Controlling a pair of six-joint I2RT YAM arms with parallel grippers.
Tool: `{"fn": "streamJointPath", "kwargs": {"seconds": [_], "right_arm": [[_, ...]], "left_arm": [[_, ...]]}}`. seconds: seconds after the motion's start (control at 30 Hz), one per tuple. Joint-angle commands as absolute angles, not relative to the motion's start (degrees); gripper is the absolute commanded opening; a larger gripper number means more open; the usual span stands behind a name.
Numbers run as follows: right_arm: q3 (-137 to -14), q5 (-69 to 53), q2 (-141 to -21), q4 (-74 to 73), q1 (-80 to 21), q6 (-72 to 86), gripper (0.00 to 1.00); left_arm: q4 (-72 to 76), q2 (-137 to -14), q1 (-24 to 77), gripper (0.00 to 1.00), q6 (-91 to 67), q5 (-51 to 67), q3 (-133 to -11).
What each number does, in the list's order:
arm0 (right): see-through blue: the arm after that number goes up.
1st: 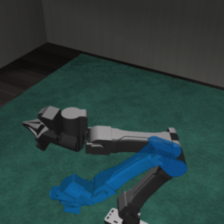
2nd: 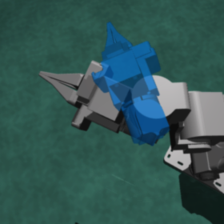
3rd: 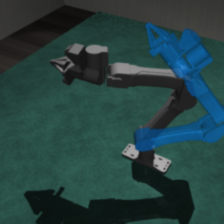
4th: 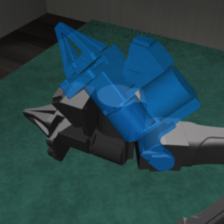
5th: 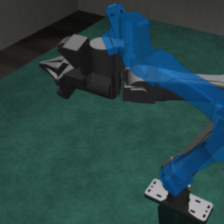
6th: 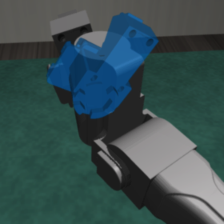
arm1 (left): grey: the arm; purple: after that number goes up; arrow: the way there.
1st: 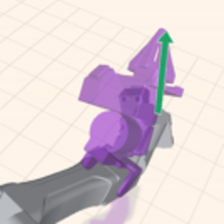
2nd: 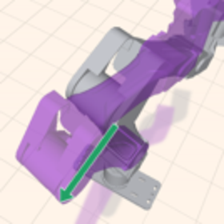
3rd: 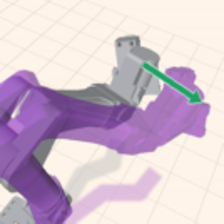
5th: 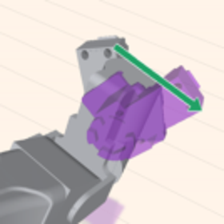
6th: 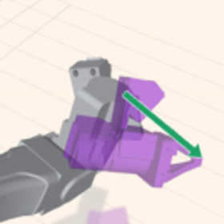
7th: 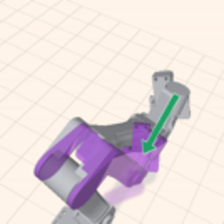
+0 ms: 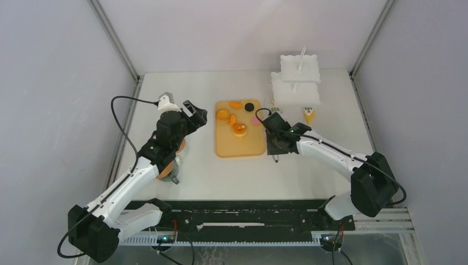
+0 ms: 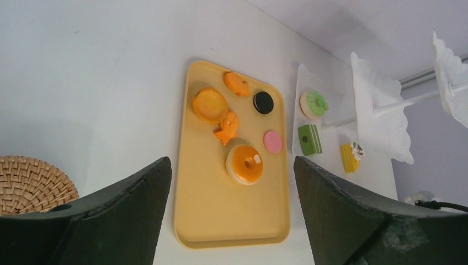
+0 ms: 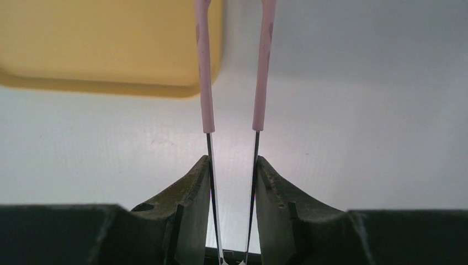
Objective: Serve the afternoon tea
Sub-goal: Pick up the desert from the tray.
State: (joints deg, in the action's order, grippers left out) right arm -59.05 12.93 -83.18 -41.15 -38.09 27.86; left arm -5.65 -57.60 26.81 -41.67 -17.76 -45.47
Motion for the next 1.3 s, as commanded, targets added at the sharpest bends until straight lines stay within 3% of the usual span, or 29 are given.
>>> {"fn": "streamJointPath", "kwargs": {"seconds": [0.0, 0.4, 0.7, 1.27], "right_arm": [[-61.54, 11.92, -82.65, -40.61, -41.85, 29.94, 0.4], [-66.44, 7.66, -91.39, -37.26, -47.51, 30.43, 0.42], [-68.16, 6.48, -96.59, -35.23, -47.3, 29.29, 0.47], [-73.33, 4.86, -102.38, -34.36, -44.49, 26.1, 0.48]], "left_arm": [[-5.51, -55.71, 26.89, 0.86, -42.62, -17.97, -43.45], [-6.33, -57.96, 27.24, 0.86, -43.0, -15.56, -43.85], [-6.68, -60.39, 27.38, 0.86, -42.63, -14.73, -45.06], [-6.45, -64.7, 27.33, 0.86, -42.56, -14.66, -47.7]]}}
